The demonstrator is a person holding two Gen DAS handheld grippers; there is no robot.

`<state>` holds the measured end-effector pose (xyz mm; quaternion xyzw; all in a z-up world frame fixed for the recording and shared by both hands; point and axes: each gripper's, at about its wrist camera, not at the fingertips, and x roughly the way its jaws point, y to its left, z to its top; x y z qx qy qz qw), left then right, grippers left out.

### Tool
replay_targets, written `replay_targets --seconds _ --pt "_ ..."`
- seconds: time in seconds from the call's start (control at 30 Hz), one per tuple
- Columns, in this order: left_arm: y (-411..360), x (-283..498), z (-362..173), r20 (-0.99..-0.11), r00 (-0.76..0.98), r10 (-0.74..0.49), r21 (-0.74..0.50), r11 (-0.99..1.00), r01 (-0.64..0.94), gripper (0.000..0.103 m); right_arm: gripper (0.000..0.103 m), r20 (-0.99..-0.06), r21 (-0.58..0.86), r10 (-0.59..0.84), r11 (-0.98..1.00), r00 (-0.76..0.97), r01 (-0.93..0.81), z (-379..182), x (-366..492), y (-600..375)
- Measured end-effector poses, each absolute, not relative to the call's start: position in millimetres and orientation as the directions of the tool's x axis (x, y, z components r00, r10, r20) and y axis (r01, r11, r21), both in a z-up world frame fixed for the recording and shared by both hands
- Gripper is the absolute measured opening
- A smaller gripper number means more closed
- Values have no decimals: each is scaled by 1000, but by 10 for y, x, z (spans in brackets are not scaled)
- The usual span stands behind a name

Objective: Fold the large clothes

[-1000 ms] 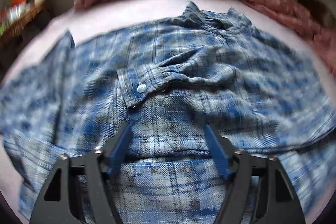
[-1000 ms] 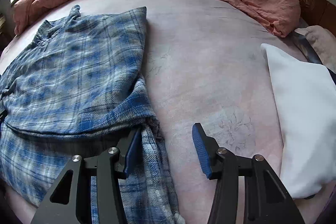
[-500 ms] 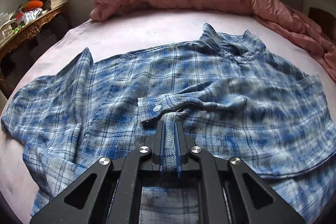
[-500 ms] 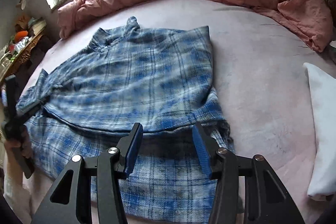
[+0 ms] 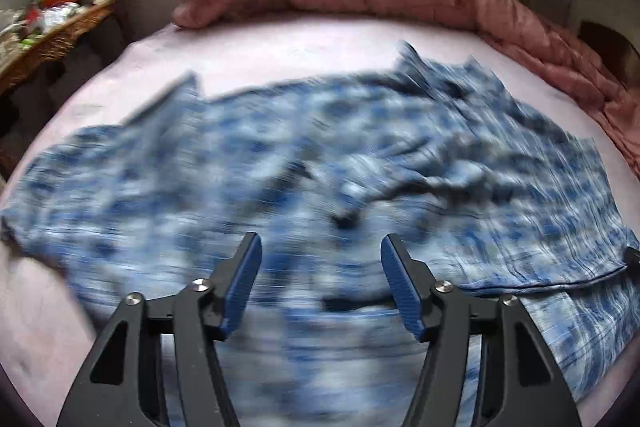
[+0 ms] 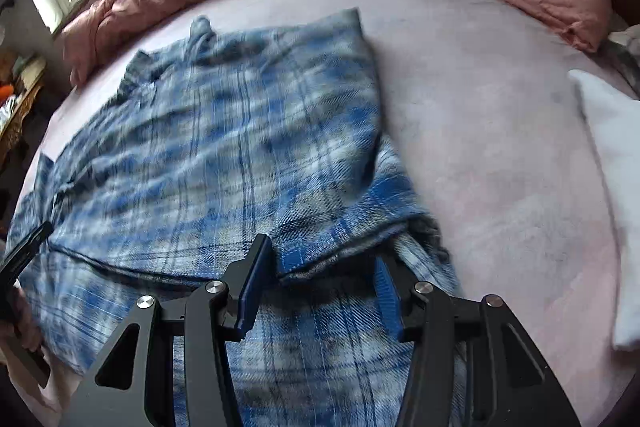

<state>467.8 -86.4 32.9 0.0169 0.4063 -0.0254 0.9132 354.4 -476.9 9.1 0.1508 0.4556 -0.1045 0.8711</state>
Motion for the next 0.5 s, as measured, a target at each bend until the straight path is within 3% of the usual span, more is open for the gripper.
replay_targets --seconds 0.17,0.4,0.5 --pt "-219 4550 546 -704 710 14 -9 1000 -28 81 53 -788 139 -73 946 611 292 286 3481 -4626" --pt "871 4443 288 -762 640 100 -120 949 -292 82 53 -804 86 -103 954 585 287 215 3541 -4541" --pt "1155 4395 85 -777 629 30 -236 912 -334 82 53 -807 67 -115 957 579 284 180 3564 -4514"
